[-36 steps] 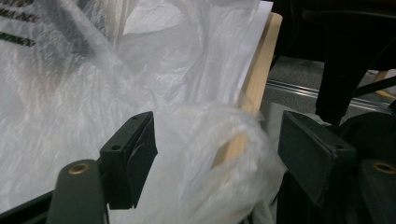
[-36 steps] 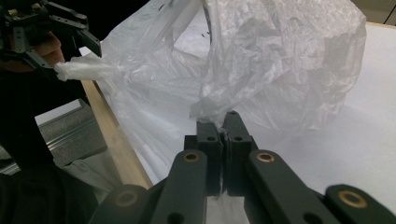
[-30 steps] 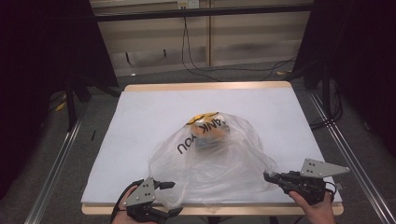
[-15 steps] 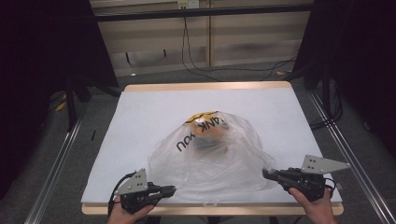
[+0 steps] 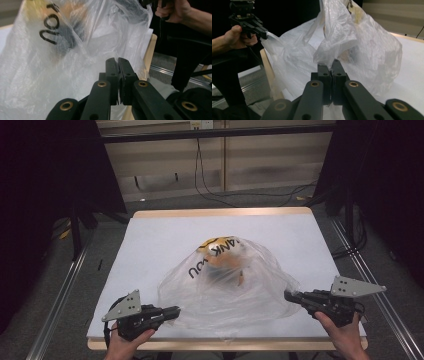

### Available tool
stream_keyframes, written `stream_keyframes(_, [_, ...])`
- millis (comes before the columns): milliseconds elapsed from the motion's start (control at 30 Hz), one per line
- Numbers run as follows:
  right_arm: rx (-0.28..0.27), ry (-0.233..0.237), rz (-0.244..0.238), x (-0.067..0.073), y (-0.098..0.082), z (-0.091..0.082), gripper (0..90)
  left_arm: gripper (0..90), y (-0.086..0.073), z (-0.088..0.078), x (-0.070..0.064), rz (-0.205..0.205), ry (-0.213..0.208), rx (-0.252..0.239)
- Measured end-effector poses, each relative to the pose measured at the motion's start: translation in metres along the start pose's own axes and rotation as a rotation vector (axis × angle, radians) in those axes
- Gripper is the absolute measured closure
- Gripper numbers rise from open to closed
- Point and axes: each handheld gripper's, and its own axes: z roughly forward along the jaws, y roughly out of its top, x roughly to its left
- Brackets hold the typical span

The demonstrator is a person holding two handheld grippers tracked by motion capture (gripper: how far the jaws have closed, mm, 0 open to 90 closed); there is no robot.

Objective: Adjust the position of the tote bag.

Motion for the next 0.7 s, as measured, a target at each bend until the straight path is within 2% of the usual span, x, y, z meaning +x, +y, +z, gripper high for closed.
stream_keyframes(300, [-0.065,-0.003,-0.048,-0.005,0.029,0.000,88.5,88.0,0.028,-0.024,0.009,0.034,0.058,-0.093])
stream_keyframes(600, [-0.125,-0.007,-0.079,-0.007,0.053,-0.002,88.5,88.2,0.051,-0.037,0.018,0.062,0.095,-0.137])
stream_keyframes(700, [-0.149,-0.006,-0.084,-0.008,0.061,-0.003,88.6,88.2,0.057,-0.039,0.021,0.051,0.121,-0.144])
